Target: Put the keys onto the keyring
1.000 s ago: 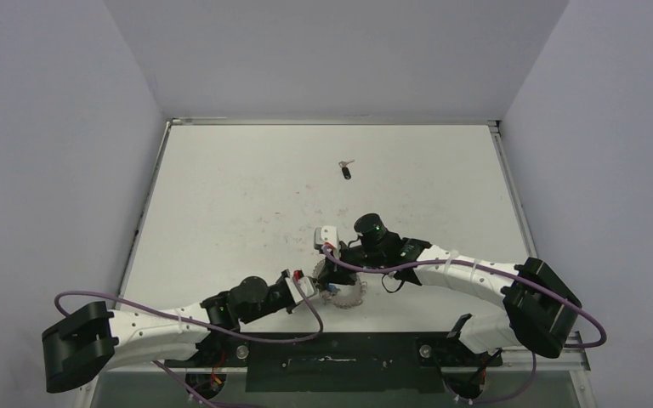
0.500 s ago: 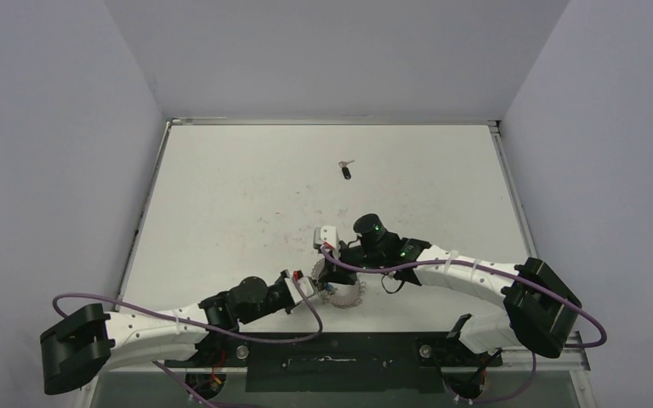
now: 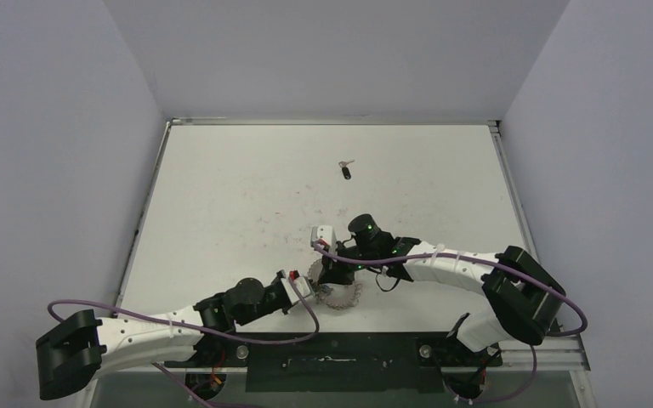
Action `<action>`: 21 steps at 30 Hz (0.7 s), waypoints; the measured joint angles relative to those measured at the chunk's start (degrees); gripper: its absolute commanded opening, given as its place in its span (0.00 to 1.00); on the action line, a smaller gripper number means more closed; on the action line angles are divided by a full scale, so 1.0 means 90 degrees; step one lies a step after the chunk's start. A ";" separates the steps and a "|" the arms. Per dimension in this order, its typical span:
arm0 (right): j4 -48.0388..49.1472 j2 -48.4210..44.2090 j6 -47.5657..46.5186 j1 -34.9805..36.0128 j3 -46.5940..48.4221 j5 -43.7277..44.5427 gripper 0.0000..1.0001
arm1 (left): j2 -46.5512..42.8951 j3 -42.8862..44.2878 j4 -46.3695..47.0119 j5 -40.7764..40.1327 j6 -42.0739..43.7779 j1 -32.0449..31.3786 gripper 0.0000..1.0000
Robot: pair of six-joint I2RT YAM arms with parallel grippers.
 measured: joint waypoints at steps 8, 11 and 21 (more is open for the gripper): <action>0.0155 0.0180 0.0044 -0.0029 0.0022 -0.0058 0.00 | 0.0002 -0.0019 -0.0002 -0.0063 -0.0007 0.0000 0.00; 0.0226 0.0189 -0.0007 -0.0044 0.0015 -0.0087 0.18 | -0.0015 -0.0073 0.0100 -0.0112 -0.0024 0.0000 0.00; 0.1222 -0.0945 -0.0364 -0.0102 -0.1219 -0.0019 0.50 | -0.0357 -0.0240 0.0427 -0.0070 -0.0039 0.0002 0.00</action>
